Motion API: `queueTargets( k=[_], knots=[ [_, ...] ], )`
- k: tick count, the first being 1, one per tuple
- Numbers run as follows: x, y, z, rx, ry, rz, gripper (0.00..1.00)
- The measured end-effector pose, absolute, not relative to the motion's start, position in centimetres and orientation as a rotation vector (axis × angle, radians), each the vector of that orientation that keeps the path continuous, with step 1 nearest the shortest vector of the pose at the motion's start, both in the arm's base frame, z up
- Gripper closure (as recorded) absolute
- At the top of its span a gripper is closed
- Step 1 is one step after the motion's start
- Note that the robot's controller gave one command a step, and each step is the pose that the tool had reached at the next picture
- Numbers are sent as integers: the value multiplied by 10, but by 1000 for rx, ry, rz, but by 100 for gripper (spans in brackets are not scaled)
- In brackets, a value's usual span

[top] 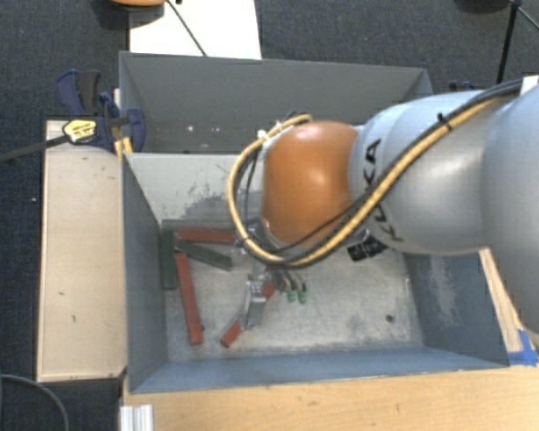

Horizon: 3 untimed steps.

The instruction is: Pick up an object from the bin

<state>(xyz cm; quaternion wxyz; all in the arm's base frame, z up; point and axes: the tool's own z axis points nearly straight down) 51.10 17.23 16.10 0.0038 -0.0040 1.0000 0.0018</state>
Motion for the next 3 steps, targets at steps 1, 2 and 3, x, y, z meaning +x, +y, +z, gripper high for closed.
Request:
queueTargets(
  k=[1,2,3],
  knots=[
    [506,160,93,106,3134,3,0],
    [502,112,72,-97,3142,0,100],
    [502,112,72,-93,3142,0,100]
  ],
)
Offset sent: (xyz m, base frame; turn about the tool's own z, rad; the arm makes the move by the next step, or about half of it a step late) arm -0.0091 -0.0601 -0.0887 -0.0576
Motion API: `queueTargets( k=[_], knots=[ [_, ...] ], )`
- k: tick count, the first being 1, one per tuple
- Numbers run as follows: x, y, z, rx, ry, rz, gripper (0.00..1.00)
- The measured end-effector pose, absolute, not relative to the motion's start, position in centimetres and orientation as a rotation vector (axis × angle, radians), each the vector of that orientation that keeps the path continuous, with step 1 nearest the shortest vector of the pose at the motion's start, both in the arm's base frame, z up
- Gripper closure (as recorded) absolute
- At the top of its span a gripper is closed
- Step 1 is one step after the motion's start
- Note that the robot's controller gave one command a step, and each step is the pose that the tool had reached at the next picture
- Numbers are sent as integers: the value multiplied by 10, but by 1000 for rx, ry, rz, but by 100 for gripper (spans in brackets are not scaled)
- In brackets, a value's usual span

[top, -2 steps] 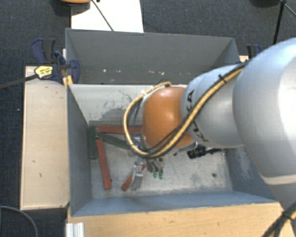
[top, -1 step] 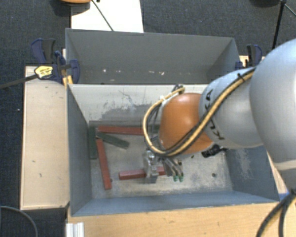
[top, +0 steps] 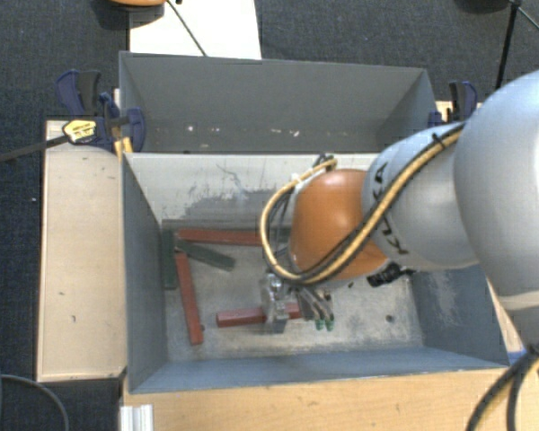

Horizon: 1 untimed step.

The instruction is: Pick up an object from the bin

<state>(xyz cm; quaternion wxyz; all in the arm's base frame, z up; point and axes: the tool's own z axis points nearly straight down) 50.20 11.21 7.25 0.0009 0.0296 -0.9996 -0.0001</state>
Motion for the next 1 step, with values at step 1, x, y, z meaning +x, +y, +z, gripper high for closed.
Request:
queueTargets(
  k=[1],
  knots=[
    [513,66,201,180,-3138,-1,100]
  ],
)
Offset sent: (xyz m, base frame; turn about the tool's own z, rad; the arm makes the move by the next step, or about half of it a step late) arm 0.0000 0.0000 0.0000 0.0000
